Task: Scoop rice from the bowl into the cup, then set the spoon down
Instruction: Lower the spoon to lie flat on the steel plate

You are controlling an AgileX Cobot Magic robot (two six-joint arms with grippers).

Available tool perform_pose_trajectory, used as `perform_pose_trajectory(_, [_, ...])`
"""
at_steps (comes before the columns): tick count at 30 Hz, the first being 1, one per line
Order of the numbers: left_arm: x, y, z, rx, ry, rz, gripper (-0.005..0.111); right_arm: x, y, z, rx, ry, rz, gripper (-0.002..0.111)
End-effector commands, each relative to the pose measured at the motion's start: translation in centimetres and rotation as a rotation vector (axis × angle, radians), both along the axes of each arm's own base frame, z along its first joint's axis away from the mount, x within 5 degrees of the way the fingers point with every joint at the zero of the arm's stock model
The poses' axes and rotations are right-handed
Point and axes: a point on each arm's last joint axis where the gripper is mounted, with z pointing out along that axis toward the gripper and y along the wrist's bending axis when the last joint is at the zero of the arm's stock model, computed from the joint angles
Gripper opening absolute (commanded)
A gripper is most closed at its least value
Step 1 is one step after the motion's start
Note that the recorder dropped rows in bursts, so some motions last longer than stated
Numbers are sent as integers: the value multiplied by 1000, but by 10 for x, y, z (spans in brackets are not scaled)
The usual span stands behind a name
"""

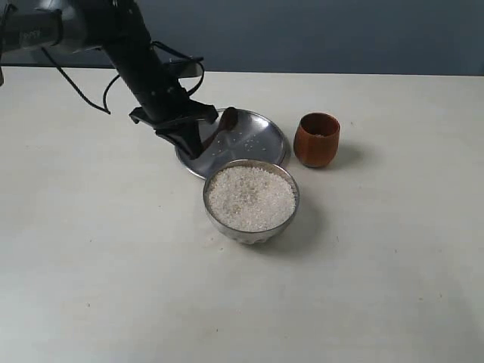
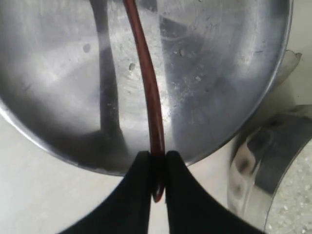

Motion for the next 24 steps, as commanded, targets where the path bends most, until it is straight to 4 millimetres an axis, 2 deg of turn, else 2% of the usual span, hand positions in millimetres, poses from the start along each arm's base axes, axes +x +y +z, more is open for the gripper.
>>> perform_pose_trajectory(1, [-2,-7,8,-58,-2,0,0,0,0,0,-10,-10,-3,0])
perform_pose_trajectory(14, [-2,-1,5,13,-17,-35,1,0,0,0,-10,-12,-3,0])
perform_pose_trajectory(20, [-2,-2,5,10,-16,-34,23,0,0,0,-10,-12,-3,0])
perform_pose_trajectory(24, [-2,-2,5,10,-16,-34,31,0,0,0,-10,-12,-3,0])
